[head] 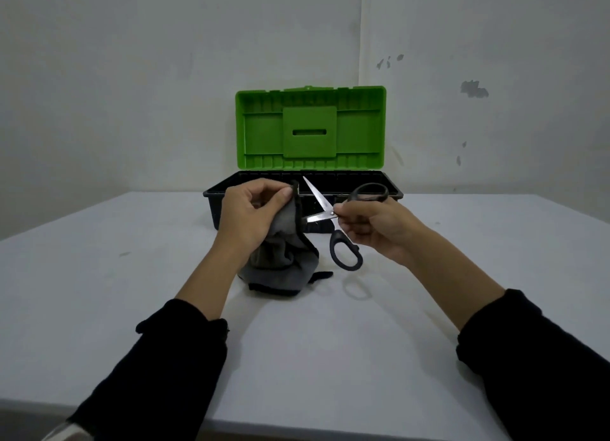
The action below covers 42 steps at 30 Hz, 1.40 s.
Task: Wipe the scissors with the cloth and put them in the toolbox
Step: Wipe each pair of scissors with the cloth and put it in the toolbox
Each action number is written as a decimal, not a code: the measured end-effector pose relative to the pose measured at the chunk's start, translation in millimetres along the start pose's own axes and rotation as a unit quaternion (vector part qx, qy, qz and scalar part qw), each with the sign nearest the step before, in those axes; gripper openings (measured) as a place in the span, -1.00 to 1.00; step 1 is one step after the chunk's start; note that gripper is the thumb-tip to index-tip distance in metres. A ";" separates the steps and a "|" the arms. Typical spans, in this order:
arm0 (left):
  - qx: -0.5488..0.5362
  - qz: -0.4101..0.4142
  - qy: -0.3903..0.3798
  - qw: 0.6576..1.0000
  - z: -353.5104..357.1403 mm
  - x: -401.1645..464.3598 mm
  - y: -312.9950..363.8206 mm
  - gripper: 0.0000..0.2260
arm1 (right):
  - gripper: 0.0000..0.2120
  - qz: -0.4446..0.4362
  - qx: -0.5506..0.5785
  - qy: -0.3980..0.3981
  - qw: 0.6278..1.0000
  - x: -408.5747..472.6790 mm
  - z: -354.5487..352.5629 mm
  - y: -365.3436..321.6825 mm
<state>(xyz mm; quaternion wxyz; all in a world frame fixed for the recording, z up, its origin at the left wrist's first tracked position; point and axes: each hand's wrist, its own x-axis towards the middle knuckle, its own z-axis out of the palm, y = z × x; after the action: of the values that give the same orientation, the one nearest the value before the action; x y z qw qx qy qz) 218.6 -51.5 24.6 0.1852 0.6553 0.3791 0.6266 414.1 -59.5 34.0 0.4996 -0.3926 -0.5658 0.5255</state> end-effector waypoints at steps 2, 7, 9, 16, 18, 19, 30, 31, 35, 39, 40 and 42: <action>-0.009 0.002 -0.040 0.999 1.4 -2.7 3.4 -0.85 | -0.85 0.014 0.007 -0.005 1.000 -0.3 3.8 0.7; 0.032 0.044 -0.118 0.992 4.1 -8.4 8.7 -0.82 | -0.87 0.011 -0.006 -0.001 1.000 0.1 9.0 1.5; 0.028 0.042 -0.094 0.994 3.1 -8.2 9.3 -0.77 | -0.89 0.010 -0.005 0.002 1.000 -0.7 9.5 1.1; 0.047 0.021 -0.065 0.997 7.5 -8.8 6.9 -0.83 | -0.95 -0.022 -0.009 0.025 0.999 -2.8 20.5 4.6; 0.051 0.008 -0.071 0.996 7.5 -8.0 5.0 -0.85 | -0.94 -0.049 -0.025 0.029 0.998 -3.3 21.7 5.9; 0.046 -0.005 -0.078 0.996 7.2 -7.9 4.2 -0.84 | -0.94 -0.063 -0.035 0.030 0.997 -3.6 21.9 6.3; -0.016 -0.091 -0.078 0.993 5.5 -6.6 0.5 -0.84 | -0.92 -0.091 -0.028 0.033 0.995 -4.6 26.1 11.4; -0.010 -0.094 -0.081 0.992 6.0 -6.5 0.4 -0.82 | -0.92 -0.094 -0.022 0.037 0.995 -4.4 26.3 11.1; 0.007 -0.088 -0.105 0.991 6.7 -4.6 1.7 -0.92 | -0.91 -0.103 -0.017 0.036 0.994 -4.6 20.2 4.5; 0.000 -0.092 -0.097 0.991 1.7 -4.0 1.2 -0.93 | -0.86 -0.101 -0.013 0.044 0.994 -5.9 14.0 -1.2; -0.005 -0.092 -0.093 0.991 0.8 -4.2 1.5 -0.92 | -0.88 -0.099 -0.016 0.046 0.994 -6.3 12.3 -3.7; -0.016 -0.092 -0.083 0.992 -0.1 -4.8 2.5 -0.90 | -0.90 -0.093 -0.026 0.048 0.994 -7.3 9.1 -8.3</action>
<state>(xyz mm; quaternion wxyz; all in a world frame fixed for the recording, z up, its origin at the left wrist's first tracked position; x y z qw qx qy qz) 219.5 -56.7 23.1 0.2831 0.6640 0.4111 0.5567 407.3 -69.6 41.6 0.5626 -0.3759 -0.5883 0.4428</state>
